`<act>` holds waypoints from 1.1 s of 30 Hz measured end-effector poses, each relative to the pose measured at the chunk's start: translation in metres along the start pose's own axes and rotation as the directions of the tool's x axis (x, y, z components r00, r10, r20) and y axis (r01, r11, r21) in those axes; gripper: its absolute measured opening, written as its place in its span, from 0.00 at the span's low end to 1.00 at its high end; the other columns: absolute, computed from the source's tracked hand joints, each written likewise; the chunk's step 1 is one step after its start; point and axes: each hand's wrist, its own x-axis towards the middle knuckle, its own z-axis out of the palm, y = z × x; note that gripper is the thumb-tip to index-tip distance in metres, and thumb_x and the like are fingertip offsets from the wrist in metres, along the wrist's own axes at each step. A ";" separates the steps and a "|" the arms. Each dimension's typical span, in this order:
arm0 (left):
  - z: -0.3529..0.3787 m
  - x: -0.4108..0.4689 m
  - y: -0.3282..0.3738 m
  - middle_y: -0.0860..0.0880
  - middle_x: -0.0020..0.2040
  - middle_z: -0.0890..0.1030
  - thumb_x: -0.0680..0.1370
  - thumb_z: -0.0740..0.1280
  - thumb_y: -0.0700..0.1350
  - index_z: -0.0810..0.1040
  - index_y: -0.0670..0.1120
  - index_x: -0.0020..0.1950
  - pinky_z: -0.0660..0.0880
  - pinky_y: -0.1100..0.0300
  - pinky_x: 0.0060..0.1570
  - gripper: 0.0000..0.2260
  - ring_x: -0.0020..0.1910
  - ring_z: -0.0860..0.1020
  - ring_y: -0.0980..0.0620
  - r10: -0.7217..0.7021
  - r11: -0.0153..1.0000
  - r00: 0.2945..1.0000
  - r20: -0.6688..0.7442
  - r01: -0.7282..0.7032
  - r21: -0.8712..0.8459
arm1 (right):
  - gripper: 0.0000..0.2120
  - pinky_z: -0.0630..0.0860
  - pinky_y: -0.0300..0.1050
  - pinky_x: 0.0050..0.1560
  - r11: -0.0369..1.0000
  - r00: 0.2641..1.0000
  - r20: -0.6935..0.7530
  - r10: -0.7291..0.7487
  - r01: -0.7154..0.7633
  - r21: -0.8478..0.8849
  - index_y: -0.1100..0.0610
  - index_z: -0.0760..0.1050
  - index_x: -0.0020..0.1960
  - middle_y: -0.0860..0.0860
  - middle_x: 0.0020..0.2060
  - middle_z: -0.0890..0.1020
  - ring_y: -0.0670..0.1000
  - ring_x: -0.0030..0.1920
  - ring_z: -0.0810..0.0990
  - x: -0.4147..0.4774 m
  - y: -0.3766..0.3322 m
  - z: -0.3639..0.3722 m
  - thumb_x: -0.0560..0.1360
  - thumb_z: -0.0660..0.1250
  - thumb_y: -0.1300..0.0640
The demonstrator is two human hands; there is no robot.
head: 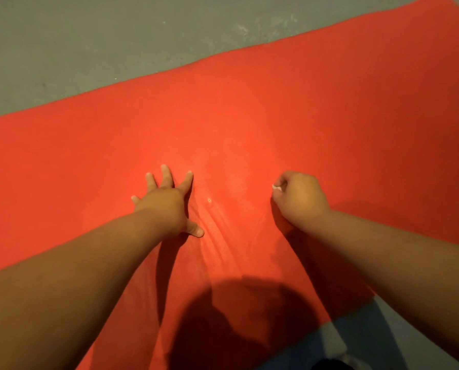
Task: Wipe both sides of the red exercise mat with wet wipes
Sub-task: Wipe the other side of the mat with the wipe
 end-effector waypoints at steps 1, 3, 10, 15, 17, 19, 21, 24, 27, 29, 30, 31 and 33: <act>0.000 0.000 0.000 0.46 0.77 0.33 0.59 0.77 0.64 0.38 0.61 0.77 0.56 0.28 0.65 0.59 0.76 0.38 0.36 0.001 1.000 1.000 0.001 -0.001 -0.001 | 0.07 0.73 0.46 0.49 0.999 0.998 0.056 -0.037 0.039 -0.029 0.57 0.79 0.48 0.57 0.46 0.83 0.58 0.50 0.80 -0.008 -0.005 0.004 0.73 0.63 0.58; 0.000 0.000 0.000 0.46 0.77 0.34 0.60 0.77 0.65 0.38 0.61 0.77 0.56 0.28 0.64 0.59 0.76 0.38 0.36 0.000 1.000 1.000 0.002 0.000 0.000 | 0.13 0.75 0.46 0.50 0.961 0.935 0.242 -0.259 0.275 -0.035 0.56 0.79 0.49 0.56 0.47 0.82 0.58 0.50 0.80 -0.037 -0.021 0.008 0.73 0.58 0.54; -0.002 0.003 0.004 0.46 0.77 0.34 0.59 0.78 0.63 0.37 0.61 0.76 0.57 0.28 0.64 0.60 0.75 0.38 0.34 -0.019 1.000 1.000 0.021 0.019 -0.001 | 0.13 0.74 0.48 0.53 0.917 0.952 0.222 -0.213 0.273 -0.292 0.61 0.79 0.51 0.59 0.51 0.79 0.60 0.53 0.79 0.029 0.007 -0.034 0.76 0.60 0.55; -0.003 0.004 0.004 0.46 0.77 0.33 0.59 0.78 0.63 0.37 0.61 0.76 0.58 0.28 0.63 0.61 0.75 0.38 0.34 -0.022 1.000 0.999 0.024 0.022 0.003 | 0.10 0.74 0.48 0.49 0.963 0.988 0.126 -0.093 0.122 -0.241 0.61 0.80 0.48 0.60 0.47 0.82 0.60 0.51 0.80 0.022 -0.008 -0.018 0.73 0.63 0.58; -0.004 0.004 0.006 0.45 0.77 0.33 0.59 0.78 0.63 0.37 0.61 0.76 0.58 0.28 0.63 0.61 0.75 0.38 0.34 -0.026 0.999 0.999 0.027 0.025 0.019 | 0.08 0.72 0.48 0.51 0.961 0.943 0.233 -0.240 0.264 -0.078 0.60 0.78 0.48 0.59 0.47 0.80 0.60 0.50 0.78 -0.023 -0.038 0.008 0.72 0.62 0.58; -0.005 0.003 0.007 0.45 0.77 0.33 0.59 0.78 0.63 0.36 0.61 0.76 0.59 0.28 0.63 0.61 0.75 0.39 0.33 -0.030 0.999 0.999 0.024 0.030 0.024 | 0.09 0.73 0.50 0.53 0.863 0.778 0.418 -0.469 0.504 0.030 0.59 0.76 0.50 0.58 0.49 0.78 0.60 0.51 0.76 -0.059 -0.060 0.022 0.73 0.61 0.58; -0.005 0.003 0.006 0.46 0.77 0.33 0.58 0.78 0.64 0.37 0.62 0.76 0.59 0.28 0.63 0.61 0.75 0.39 0.34 -0.028 0.999 0.999 0.023 0.028 0.026 | 0.10 0.73 0.51 0.54 0.770 0.664 0.470 -0.582 0.635 0.057 0.59 0.76 0.52 0.57 0.50 0.77 0.59 0.52 0.76 -0.055 -0.059 0.022 0.74 0.61 0.57; -0.004 0.004 0.003 0.49 0.77 0.33 0.59 0.78 0.64 0.37 0.64 0.76 0.58 0.29 0.64 0.59 0.76 0.38 0.36 -0.030 1.000 0.999 0.020 0.030 -0.005 | 0.09 0.72 0.50 0.53 0.860 0.852 0.270 -0.449 0.494 -0.127 0.59 0.77 0.50 0.58 0.49 0.78 0.60 0.52 0.77 0.004 -0.034 0.005 0.73 0.62 0.59; -0.004 0.003 0.001 0.50 0.77 0.33 0.62 0.77 0.63 0.38 0.65 0.75 0.58 0.29 0.65 0.57 0.76 0.37 0.38 -0.028 0.999 0.999 0.030 0.029 -0.017 | 0.09 0.72 0.49 0.51 0.976 0.995 -0.004 -0.099 0.097 -0.193 0.61 0.78 0.51 0.61 0.51 0.80 0.61 0.53 0.78 0.056 -0.008 -0.017 0.73 0.62 0.62; -0.007 0.005 0.000 0.49 0.78 0.35 0.64 0.77 0.61 0.40 0.65 0.76 0.61 0.31 0.66 0.54 0.76 0.40 0.36 -0.025 1.000 0.999 0.044 0.026 -0.017 | 0.10 0.73 0.48 0.52 0.969 0.998 -0.022 -0.062 0.055 -0.240 0.61 0.77 0.52 0.60 0.52 0.80 0.60 0.54 0.78 0.045 -0.023 -0.009 0.74 0.60 0.64; -0.011 0.008 -0.001 0.48 0.78 0.38 0.66 0.76 0.59 0.43 0.64 0.76 0.64 0.35 0.66 0.51 0.76 0.44 0.35 -0.022 1.000 0.999 0.032 0.023 -0.011 | 0.10 0.73 0.47 0.53 0.966 0.994 0.022 -0.108 0.110 -0.235 0.61 0.76 0.52 0.60 0.53 0.79 0.60 0.54 0.78 0.028 -0.039 0.001 0.74 0.59 0.64; -0.018 0.010 -0.001 0.46 0.79 0.44 0.69 0.75 0.55 0.49 0.63 0.77 0.68 0.40 0.64 0.45 0.76 0.52 0.36 -0.013 1.000 1.000 -0.011 0.013 0.006 | 0.10 0.72 0.47 0.53 0.952 0.976 0.091 -0.198 0.214 -0.217 0.60 0.75 0.52 0.59 0.52 0.79 0.59 0.54 0.77 0.007 -0.055 0.012 0.74 0.59 0.64; -0.029 0.017 -0.004 0.45 0.76 0.61 0.71 0.72 0.50 0.65 0.58 0.72 0.74 0.49 0.59 0.31 0.69 0.68 0.40 -0.001 1.000 0.983 -0.184 0.003 0.013 | 0.06 0.74 0.48 0.51 0.849 0.832 0.271 -0.484 0.522 -0.086 0.60 0.75 0.49 0.58 0.48 0.78 0.59 0.50 0.78 -0.038 -0.079 0.026 0.73 0.62 0.63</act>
